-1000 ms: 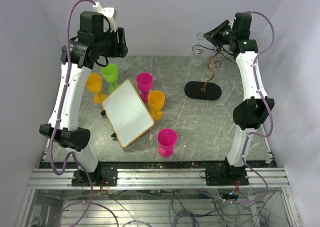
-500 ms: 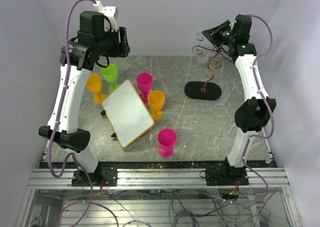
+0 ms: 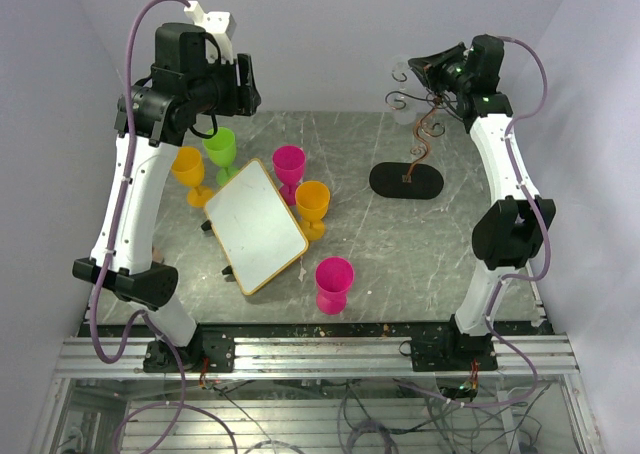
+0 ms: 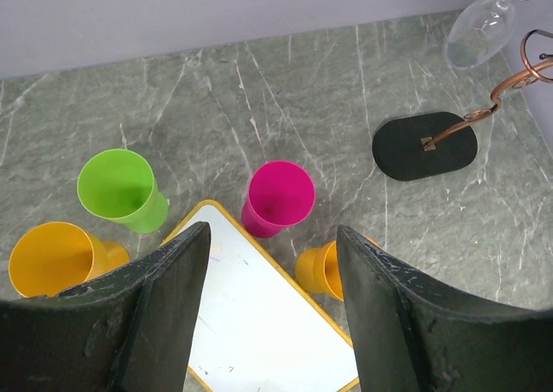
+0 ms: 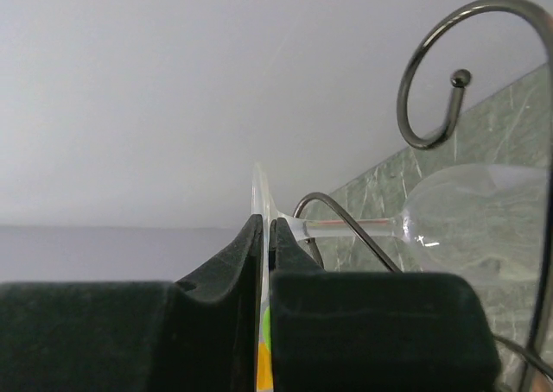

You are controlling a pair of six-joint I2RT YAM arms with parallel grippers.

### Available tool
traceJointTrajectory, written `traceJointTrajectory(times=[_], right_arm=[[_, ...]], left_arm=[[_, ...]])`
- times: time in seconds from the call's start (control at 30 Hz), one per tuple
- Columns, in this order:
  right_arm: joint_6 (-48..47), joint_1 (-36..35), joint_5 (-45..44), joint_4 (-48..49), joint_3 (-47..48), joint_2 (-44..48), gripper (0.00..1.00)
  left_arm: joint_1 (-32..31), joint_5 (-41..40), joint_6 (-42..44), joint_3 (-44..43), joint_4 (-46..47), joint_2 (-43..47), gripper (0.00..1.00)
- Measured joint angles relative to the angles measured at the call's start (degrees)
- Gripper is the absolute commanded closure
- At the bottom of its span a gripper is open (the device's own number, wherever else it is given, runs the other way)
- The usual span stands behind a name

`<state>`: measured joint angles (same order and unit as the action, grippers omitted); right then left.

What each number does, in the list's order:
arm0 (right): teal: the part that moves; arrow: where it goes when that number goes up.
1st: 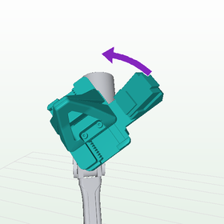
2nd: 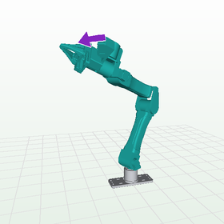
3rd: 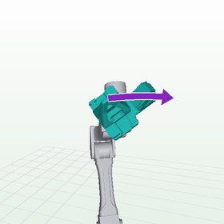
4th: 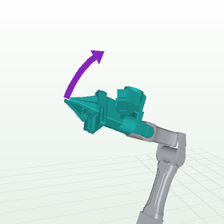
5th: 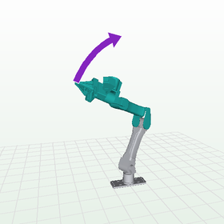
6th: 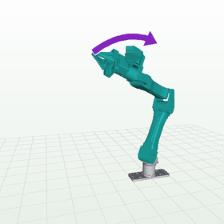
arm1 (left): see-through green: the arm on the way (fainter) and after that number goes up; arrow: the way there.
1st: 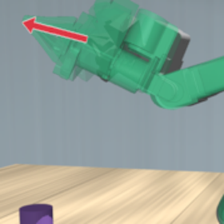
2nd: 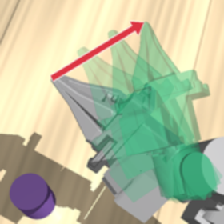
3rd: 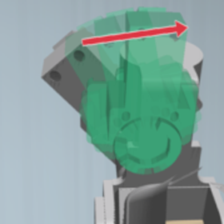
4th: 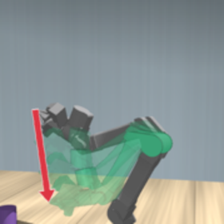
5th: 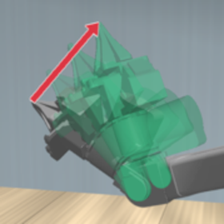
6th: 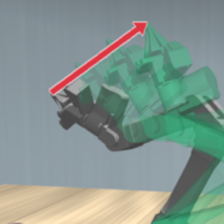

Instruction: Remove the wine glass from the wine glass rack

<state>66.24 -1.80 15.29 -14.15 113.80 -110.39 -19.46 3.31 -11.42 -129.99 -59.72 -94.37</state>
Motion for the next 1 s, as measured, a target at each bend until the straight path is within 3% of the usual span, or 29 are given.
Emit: traceJointTrajectory(times=[0.33,0.6,0.87,1.0], right_arm=[[2.1,2.6,-0.9,3.7,-11.2,9.7,1.0],[5.3,2.8,5.9,7.8,-15.8,13.0,1.0],[7.4,-0.3,12.4,9.7,-10.9,9.0,1.0],[9.6,-3.7,14.2,11.0,-6.0,5.4,1.0]], left_arm=[[-0.1,2.5,-1.2,2.0,1.7,1.0,0.32],[-0.3,7.4,-3.7,5.2,5.1,1.0,0.32],[-0.3,13.6,-8.6,13.1,13.6,1.4,0.27],[0.1,16.5,-14.4,22.9,22.6,4.6,0.25]])
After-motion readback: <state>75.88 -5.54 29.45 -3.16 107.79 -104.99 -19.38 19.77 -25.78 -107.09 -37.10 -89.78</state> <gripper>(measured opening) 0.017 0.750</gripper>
